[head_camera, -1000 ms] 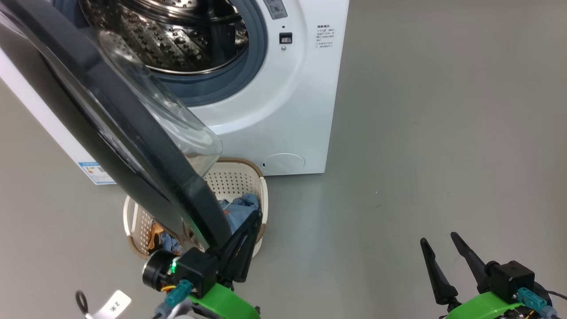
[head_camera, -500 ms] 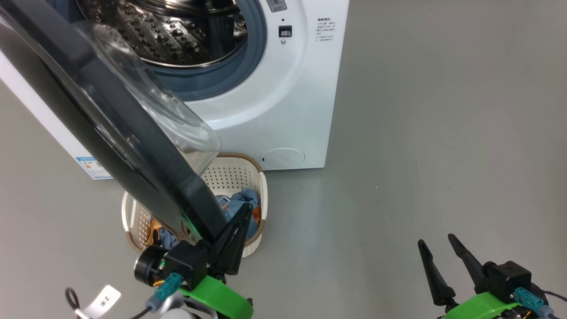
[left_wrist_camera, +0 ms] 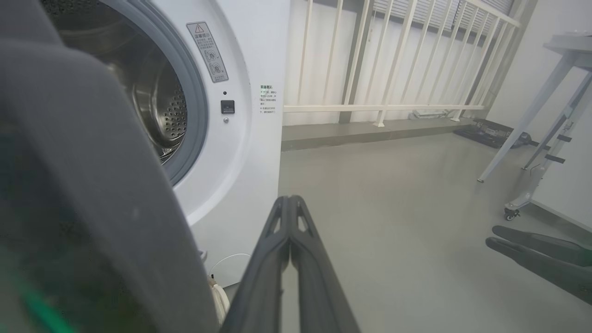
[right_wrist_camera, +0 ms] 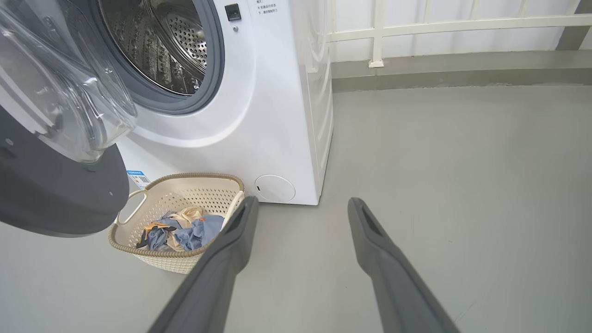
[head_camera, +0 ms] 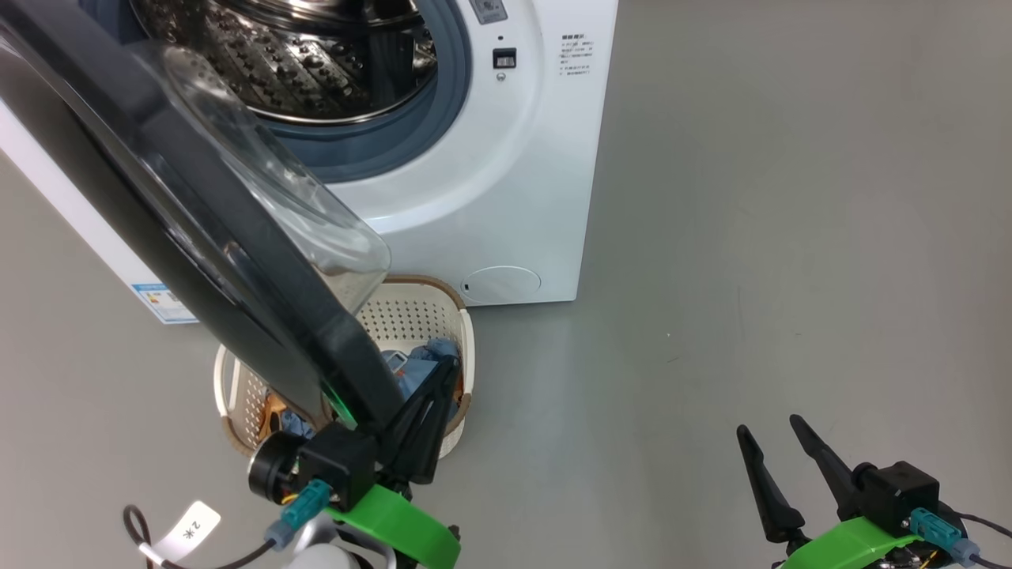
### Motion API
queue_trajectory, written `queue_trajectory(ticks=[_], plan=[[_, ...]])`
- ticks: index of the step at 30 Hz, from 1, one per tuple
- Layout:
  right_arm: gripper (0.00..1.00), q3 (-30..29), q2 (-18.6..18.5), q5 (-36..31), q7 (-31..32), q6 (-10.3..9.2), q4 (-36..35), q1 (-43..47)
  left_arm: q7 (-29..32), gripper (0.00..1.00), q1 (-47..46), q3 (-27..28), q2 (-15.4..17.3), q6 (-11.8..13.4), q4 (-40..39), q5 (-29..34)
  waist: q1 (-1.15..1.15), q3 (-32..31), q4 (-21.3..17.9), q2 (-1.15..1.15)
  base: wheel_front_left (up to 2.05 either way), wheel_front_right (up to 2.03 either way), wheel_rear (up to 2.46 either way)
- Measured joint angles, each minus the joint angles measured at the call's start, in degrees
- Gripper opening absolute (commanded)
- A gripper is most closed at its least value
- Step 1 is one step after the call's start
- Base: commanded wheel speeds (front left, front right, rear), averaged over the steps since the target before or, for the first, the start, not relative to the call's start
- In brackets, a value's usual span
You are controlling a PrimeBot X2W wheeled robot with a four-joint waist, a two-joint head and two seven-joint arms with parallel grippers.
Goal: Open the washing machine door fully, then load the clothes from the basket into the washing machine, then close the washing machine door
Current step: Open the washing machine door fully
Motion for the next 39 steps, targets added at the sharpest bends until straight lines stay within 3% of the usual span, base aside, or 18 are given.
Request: queue_trajectory(ticks=[39], plan=[[1.0, 0.6, 0.0, 1.5, 0.0, 0.0, 1.4, 0.1, 0.0, 0.0, 4.1, 3.7, -1.9, 2.2, 1.8, -0.6, 0.0, -1.8, 5.9, 0.0, 0.0, 0.0, 0.0]])
